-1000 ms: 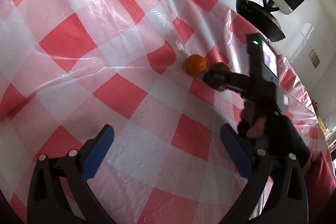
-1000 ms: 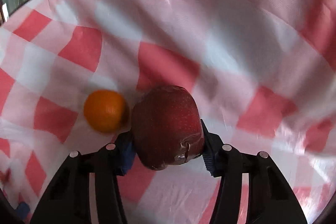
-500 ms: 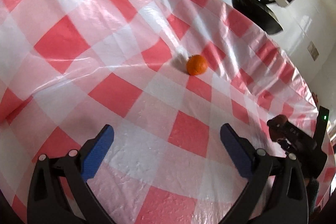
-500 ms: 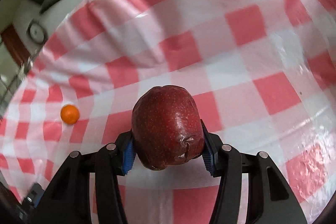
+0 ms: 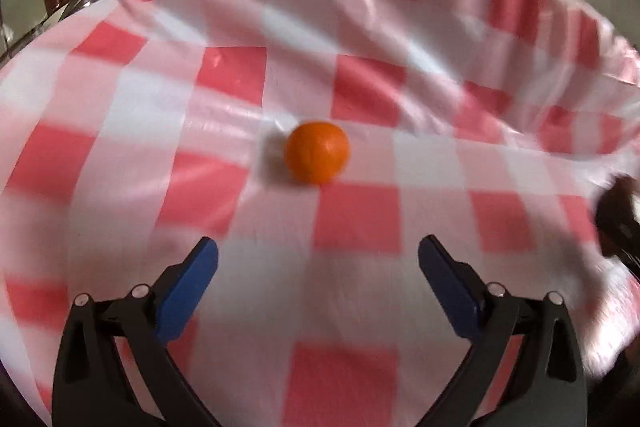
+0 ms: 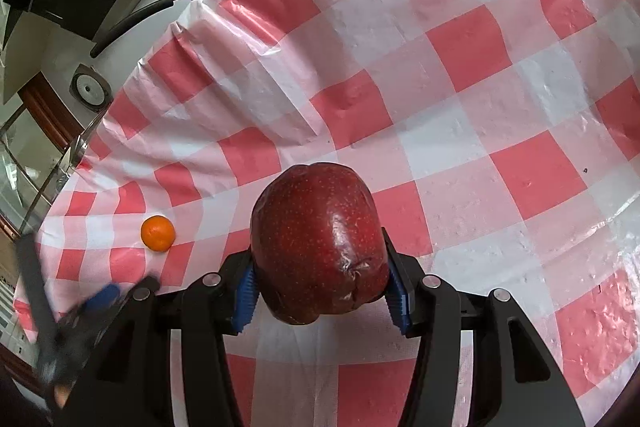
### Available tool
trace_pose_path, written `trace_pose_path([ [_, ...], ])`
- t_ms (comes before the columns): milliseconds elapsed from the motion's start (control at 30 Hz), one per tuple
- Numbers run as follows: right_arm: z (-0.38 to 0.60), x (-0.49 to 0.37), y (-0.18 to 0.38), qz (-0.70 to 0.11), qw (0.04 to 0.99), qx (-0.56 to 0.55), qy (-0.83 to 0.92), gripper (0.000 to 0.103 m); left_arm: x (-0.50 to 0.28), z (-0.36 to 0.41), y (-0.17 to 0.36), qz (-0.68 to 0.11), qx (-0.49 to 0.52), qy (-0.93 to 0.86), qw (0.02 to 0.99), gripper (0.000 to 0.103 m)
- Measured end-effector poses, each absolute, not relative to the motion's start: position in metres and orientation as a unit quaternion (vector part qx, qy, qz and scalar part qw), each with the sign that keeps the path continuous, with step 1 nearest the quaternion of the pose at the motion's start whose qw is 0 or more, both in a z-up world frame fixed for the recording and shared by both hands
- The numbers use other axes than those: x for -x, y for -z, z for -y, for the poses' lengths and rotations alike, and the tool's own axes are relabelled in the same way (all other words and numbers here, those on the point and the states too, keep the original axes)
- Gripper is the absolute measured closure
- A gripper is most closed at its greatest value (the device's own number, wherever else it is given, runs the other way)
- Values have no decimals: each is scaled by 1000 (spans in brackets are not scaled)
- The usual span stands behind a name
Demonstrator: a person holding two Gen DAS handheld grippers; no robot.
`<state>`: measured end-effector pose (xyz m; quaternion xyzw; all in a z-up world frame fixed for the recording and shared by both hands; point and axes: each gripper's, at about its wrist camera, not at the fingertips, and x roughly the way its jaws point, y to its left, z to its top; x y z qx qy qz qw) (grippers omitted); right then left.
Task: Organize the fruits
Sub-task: 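Grasp the red apple with the right tool while the left tool grasps a mandarin orange, then lift the apple and orange and carry both tools over the white box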
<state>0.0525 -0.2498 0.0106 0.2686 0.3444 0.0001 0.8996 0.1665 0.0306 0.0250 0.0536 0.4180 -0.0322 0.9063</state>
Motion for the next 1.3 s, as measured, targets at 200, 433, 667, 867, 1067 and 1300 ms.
trace_pose_path([
  [200, 247, -56, -9, -350, 899, -264, -4, 51, -227, -39, -11, -445, -30, 49, 894, 41],
  [433, 245, -56, -8, -353, 898, -264, -5, 51, -209, -28, -21, -404, -40, 55, 912, 61],
  [667, 246, -58, -8, -351, 898, -265, -6, 51, -131, -18, -46, -352, -18, 65, 934, 61],
  [867, 246, -59, -6, -358, 895, -264, -3, 51, -66, 6, -65, -326, -17, 61, 943, 61],
  [1067, 246, -58, -6, -361, 894, -266, 3, 51, -21, 12, -65, -332, -26, 68, 941, 61],
  [1300, 247, -59, -5, -366, 891, -267, 9, 51, 47, -19, -67, -337, -21, 56, 940, 61],
])
